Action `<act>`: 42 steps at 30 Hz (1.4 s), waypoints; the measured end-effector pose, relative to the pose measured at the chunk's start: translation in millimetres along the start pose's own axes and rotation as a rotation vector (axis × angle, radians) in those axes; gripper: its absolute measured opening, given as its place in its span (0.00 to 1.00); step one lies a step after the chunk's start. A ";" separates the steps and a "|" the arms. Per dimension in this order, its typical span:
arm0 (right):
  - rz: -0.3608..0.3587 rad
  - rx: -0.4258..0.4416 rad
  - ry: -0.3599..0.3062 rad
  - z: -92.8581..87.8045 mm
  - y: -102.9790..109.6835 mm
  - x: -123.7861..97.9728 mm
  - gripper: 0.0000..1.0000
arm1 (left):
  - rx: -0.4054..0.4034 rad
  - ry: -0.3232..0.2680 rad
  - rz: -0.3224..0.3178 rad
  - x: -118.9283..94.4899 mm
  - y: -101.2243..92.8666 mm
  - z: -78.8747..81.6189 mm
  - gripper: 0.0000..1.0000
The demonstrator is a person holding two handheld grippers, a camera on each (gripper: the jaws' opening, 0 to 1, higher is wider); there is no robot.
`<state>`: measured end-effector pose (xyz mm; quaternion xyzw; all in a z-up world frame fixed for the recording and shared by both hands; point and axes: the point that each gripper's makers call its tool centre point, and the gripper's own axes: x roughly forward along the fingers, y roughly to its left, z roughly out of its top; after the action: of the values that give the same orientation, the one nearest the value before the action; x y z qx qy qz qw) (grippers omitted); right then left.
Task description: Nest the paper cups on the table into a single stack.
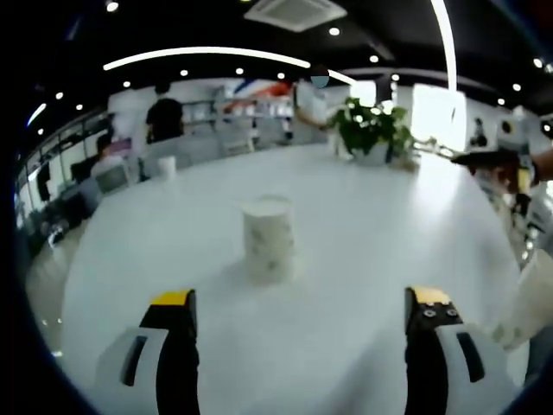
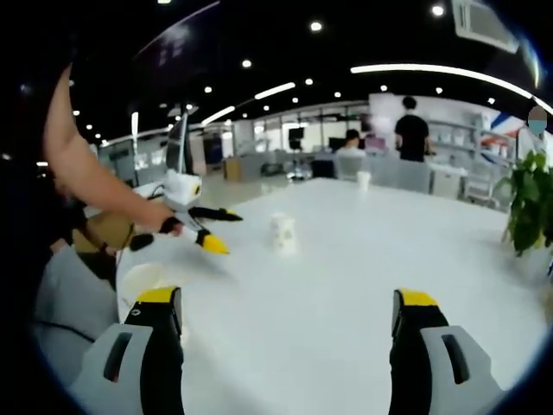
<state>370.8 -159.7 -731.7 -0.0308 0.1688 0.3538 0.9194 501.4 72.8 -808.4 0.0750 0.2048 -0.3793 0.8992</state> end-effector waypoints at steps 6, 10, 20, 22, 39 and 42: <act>0.006 0.007 0.005 -4.0 0.5 1.5 1.00 | 0.001 -0.005 -0.014 21.8 4.4 4.2 1.00; 0.005 0.009 0.001 -3.5 0.3 1.7 1.00 | -0.004 -0.017 -0.019 32.9 6.2 9.2 1.00; 0.011 0.000 -0.021 2.7 3.1 6.0 1.00 | -0.022 -0.029 -0.025 57.7 11.6 8.1 0.98; 0.009 0.002 -0.023 3.4 3.5 8.3 1.00 | -0.020 -0.028 -0.026 60.9 10.3 7.7 0.97; 0.002 0.028 -0.009 -6.8 5.2 7.1 1.00 | -0.018 -0.049 -0.027 73.6 3.5 16.1 0.78; -0.003 0.037 -0.010 -6.4 5.0 6.7 1.00 | -0.024 -0.048 -0.021 75.9 6.9 16.5 0.73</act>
<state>370.3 -152.8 -739.7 -0.0124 0.1706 0.3496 0.9212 559.1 23.4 -825.9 0.0532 0.1886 -0.3882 0.9005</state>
